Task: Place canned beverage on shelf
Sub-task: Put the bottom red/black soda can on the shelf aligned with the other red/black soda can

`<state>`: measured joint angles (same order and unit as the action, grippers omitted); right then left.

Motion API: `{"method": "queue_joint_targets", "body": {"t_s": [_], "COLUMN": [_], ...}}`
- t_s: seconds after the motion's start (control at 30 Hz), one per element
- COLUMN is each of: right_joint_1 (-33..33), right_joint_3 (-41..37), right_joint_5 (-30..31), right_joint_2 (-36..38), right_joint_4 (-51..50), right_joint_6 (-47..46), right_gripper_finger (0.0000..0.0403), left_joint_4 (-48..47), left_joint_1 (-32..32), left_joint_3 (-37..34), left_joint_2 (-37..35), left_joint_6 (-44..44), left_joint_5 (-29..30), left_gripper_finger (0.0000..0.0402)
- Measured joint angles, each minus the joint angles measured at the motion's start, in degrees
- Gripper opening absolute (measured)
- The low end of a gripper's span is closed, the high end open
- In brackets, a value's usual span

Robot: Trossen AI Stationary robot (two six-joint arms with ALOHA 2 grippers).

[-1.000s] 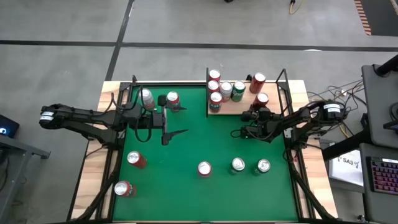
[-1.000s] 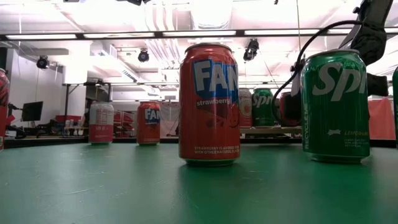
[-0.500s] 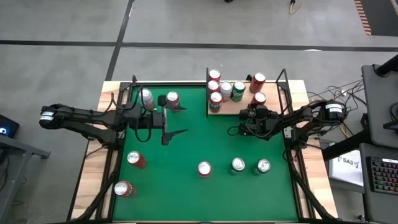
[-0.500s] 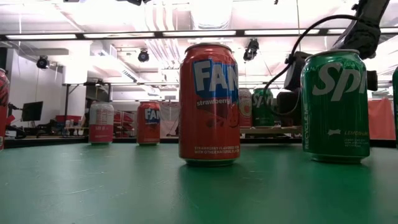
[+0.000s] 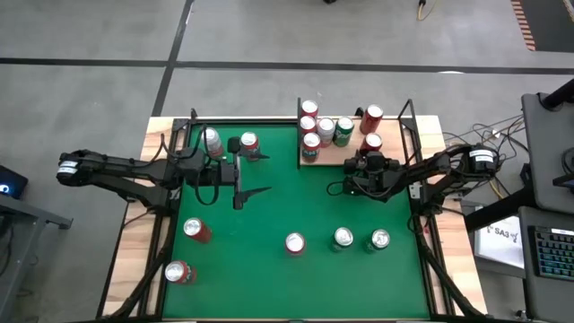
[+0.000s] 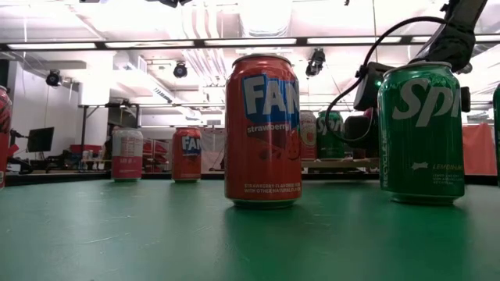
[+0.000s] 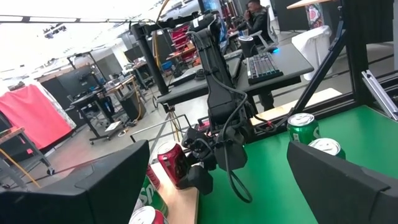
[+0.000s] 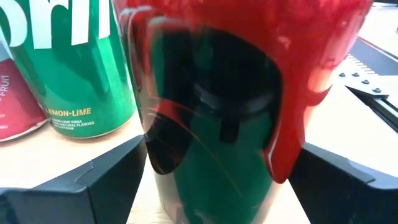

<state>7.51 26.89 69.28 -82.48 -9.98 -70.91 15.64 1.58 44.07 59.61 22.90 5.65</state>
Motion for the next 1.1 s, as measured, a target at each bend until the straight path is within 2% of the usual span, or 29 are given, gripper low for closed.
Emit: {"method": "queue_joint_targets", "body": {"t_s": [0.67,0.8,1.1], "right_joint_1": [-1.0,-1.0,-0.9], "right_joint_3": [0.0,0.0,0.0], "right_joint_5": [-0.3,1.1,2.2], "right_joint_2": [2.1,2.7,8.0], "right_joint_4": [-0.3,-0.3,-0.5], "right_joint_6": [1.9,2.2,6.5], "right_gripper_finger": [0.0350,0.0350,0.0350], "left_joint_4": [-0.3,-0.3,-0.3], "left_joint_1": [0.0,0.0,0.0], "left_joint_3": [0.0,0.0,0.0], "left_joint_2": [0.0,0.0,0.0], "left_joint_6": [0.0,0.0,0.2], "left_joint_5": [0.0,0.0,0.0], "left_gripper_finger": [0.0365,0.0365,0.0365]}}
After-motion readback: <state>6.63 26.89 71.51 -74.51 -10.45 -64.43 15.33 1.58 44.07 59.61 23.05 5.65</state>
